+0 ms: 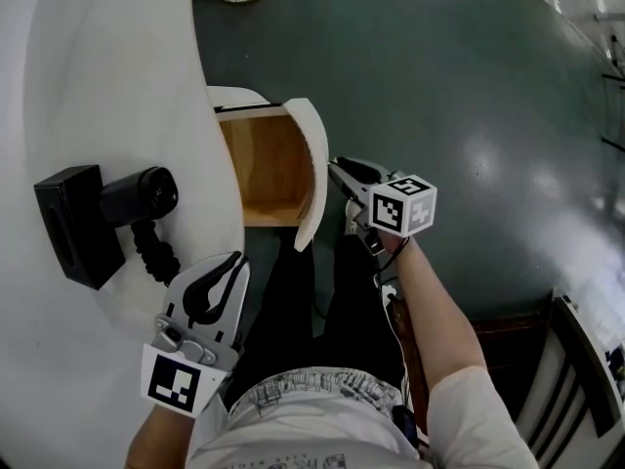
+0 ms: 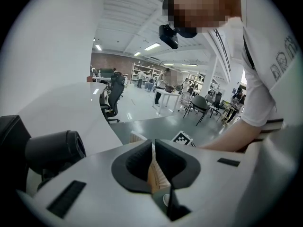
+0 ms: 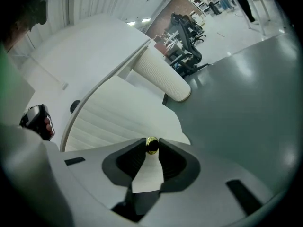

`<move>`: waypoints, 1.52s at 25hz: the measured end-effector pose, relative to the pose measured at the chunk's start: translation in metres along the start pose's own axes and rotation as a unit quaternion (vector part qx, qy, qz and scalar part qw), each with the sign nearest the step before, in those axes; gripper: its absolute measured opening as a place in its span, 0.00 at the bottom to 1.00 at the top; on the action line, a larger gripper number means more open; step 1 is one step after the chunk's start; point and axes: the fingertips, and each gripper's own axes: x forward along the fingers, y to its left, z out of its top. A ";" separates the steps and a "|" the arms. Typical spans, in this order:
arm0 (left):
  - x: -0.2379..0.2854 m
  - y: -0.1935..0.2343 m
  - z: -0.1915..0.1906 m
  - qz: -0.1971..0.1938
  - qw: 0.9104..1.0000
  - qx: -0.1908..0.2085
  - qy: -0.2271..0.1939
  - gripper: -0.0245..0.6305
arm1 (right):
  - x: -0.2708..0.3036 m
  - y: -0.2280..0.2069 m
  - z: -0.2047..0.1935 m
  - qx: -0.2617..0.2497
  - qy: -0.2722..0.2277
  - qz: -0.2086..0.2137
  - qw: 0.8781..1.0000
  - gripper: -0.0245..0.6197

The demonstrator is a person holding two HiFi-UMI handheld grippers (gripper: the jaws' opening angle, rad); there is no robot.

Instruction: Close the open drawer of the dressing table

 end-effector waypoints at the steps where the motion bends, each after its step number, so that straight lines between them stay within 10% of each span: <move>1: -0.004 0.006 -0.004 0.005 1.000 -0.003 -0.001 0.10 | 0.007 0.007 0.001 -0.005 0.005 -0.002 1.000 0.18; 38: -0.113 0.091 -0.040 0.094 0.994 -0.040 -0.036 0.10 | 0.153 0.117 -0.024 -0.025 0.043 0.061 0.997 0.20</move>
